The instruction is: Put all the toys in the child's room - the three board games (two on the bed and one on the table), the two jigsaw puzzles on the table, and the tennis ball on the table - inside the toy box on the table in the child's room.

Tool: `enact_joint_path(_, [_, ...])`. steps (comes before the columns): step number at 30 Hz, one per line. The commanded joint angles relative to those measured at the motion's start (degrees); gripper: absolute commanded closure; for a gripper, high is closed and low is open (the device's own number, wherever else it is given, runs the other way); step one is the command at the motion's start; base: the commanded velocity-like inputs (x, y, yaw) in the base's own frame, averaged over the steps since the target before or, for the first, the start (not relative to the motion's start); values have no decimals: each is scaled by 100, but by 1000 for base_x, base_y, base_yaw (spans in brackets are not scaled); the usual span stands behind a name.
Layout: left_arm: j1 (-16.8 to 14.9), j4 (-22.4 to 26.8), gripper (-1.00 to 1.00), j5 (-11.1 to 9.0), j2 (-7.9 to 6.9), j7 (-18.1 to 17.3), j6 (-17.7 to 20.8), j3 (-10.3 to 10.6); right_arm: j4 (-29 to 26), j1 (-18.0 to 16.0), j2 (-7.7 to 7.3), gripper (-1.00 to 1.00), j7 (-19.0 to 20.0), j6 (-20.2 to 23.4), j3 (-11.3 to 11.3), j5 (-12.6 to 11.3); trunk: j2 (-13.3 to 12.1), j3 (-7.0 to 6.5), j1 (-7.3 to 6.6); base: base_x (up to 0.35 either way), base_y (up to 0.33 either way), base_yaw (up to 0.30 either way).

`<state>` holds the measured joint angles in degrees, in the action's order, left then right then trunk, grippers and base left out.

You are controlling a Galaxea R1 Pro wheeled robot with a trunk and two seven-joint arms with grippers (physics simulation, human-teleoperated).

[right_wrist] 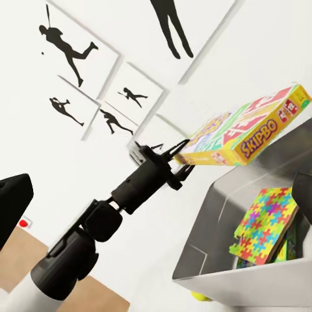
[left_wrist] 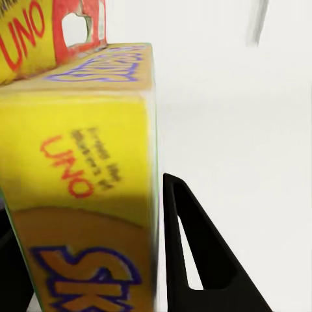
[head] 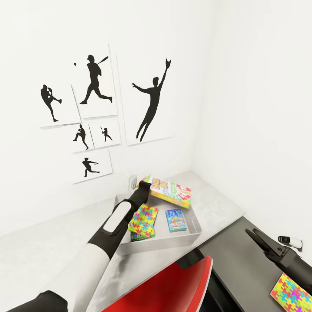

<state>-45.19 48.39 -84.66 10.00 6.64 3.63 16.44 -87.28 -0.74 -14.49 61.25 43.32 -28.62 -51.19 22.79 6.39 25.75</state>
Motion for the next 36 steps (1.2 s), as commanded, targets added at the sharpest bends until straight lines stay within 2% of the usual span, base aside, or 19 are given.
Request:
enact_joint_path(1, [-2, 9, 100, -80, 0, 80, -10, 11, -4, -5, -1, -100, 1, 35, -2, -23, 13, 12, 4, 0, 0, 0])
enact_joint_path(5, [54, 12, 100, -224, 0, 295, -153, 50, -14, -5, -1, -100, 1, 40, -50, -23, 13, 12, 4, 0, 0, 0])
enact_joint_path(9, [147, 32, 100, -256, 0, 364, -238, 58, -17, -5, -1, -100, 5, 45, -128, -29, 13, 12, 4, 0, 0, 0])
enact_joint_path(13, [273, 60, 100, -268, 0, 466, -482, 61, -12, -5, -1, -100, 7, 92, -158, -25, 13, 12, 4, 0, 0, 0])
enact_joint_path(22, [401, 157, 100, -254, 0, 489, -596, 36, 20, -5, -9, -100, 10, 130, -169, -23, 13, 37, 4, 0, 0, 0])
enact_joint_path(29, [502, 154, 100, -262, 0, 487, -1007, 48, 25, -5, -10, -100, 10, 133, -170, -31, 13, 99, 4, 0, 0, 0])
enact_joint_path(36, [527, 145, 100, -261, 0, 487, -1062, 51, 27, -5, -10, -100, 10, 133, -170, -30, 13, 165, 4, 0, 0, 0])
